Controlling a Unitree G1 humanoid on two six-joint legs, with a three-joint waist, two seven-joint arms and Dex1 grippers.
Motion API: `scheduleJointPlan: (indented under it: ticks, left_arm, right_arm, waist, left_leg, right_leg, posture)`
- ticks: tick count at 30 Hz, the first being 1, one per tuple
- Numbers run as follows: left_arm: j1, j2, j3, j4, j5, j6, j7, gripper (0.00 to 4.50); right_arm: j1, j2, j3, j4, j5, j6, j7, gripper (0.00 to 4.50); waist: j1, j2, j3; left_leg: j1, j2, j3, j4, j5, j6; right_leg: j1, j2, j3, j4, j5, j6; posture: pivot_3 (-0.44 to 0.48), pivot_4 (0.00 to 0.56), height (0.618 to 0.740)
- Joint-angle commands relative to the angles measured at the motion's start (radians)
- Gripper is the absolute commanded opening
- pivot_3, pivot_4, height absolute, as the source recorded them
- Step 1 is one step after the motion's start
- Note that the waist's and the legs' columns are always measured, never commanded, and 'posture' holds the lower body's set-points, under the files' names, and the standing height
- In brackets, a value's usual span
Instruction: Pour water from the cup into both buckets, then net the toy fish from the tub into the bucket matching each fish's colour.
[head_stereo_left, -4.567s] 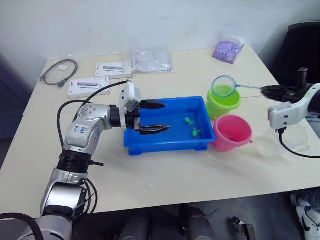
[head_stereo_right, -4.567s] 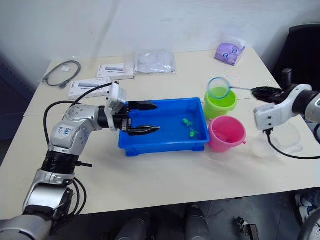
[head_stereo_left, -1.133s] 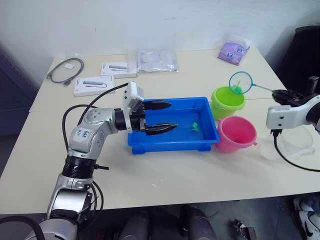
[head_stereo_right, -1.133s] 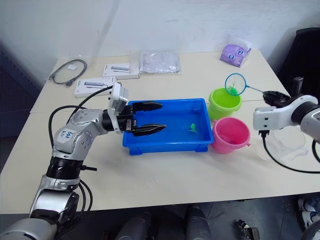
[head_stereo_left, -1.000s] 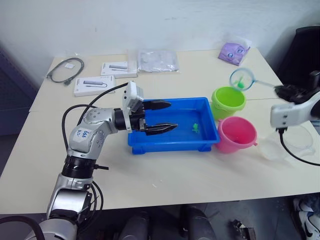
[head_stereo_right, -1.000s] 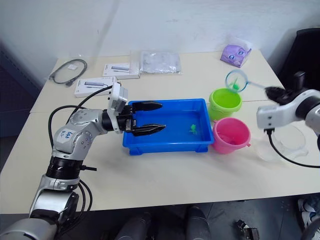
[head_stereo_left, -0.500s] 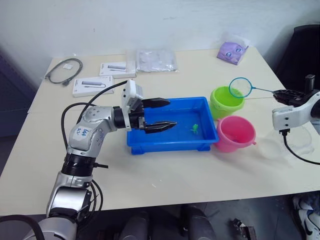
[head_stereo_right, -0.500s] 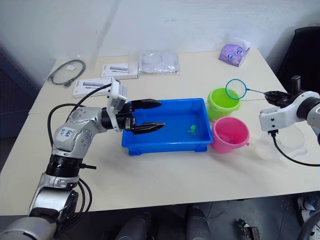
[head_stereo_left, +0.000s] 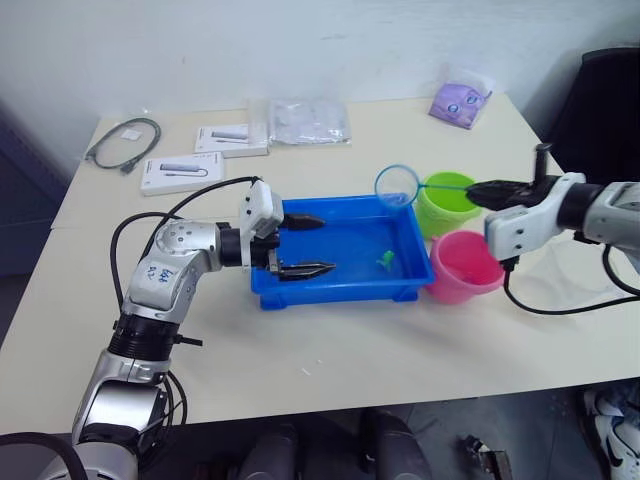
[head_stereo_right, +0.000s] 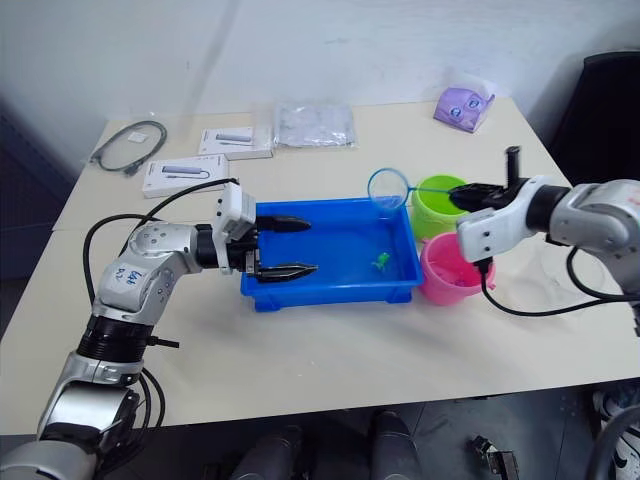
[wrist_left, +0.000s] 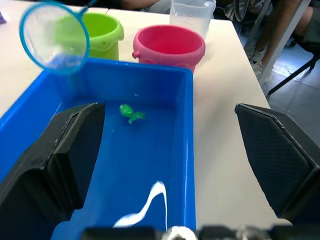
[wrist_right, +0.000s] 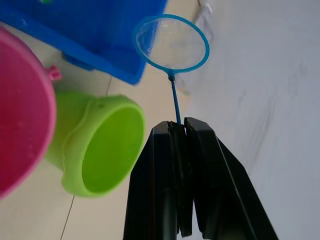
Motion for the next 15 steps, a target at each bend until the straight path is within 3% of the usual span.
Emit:
scheduleJointPlan:
  ticks: [1,5,9,15]
  left_arm:
    - [0.009,0.013,0.016,-0.062,-0.009,0.005,0.007,4.49]
    - [0.028,0.024,0.026,-0.086,-0.006,0.007,0.031,4.49]
    - [0.049,0.033,0.039,-0.111,-0.017,0.021,0.043,4.49]
    - [0.044,0.027,0.033,-0.096,-0.012,0.011,0.037,4.49]
  right_arm:
    - [-0.067,0.011,0.043,0.085,-0.105,-0.075,-0.003,0.0]
    - [-0.132,0.039,0.082,0.178,-0.122,-0.101,0.036,0.0]
    - [-0.126,0.011,0.093,0.162,0.019,-0.164,0.173,0.0]
    - [0.033,-0.05,0.023,-0.017,0.267,0.038,0.34,0.0]
  waist:
    - [0.001,0.0,0.0]
    - [-0.003,0.0,0.0]
    - [-0.001,0.0,0.0]
    - [0.004,0.0,0.0]
  left_leg:
    - [0.0,0.0,0.0,0.0,0.0,0.0]
    - [0.0,0.0,0.0,0.0,0.0,0.0]
    - [0.0,0.0,-0.003,0.0,0.0,0.0]
    - [-0.001,0.0,-0.006,0.001,0.0,0.0]
  right_leg:
    - [0.0,0.0,0.0,0.0,0.0,0.0]
    - [0.0,0.0,0.0,0.0,0.0,0.0]
    - [0.001,0.0,-0.002,-0.001,0.0,0.0]
    - [0.004,-0.001,-0.006,-0.002,0.0,0.0]
  posture:
    - [0.0,0.15,0.735]
    - [0.0,0.15,0.735]
    - [0.0,0.15,0.735]
    - [0.0,0.15,0.735]
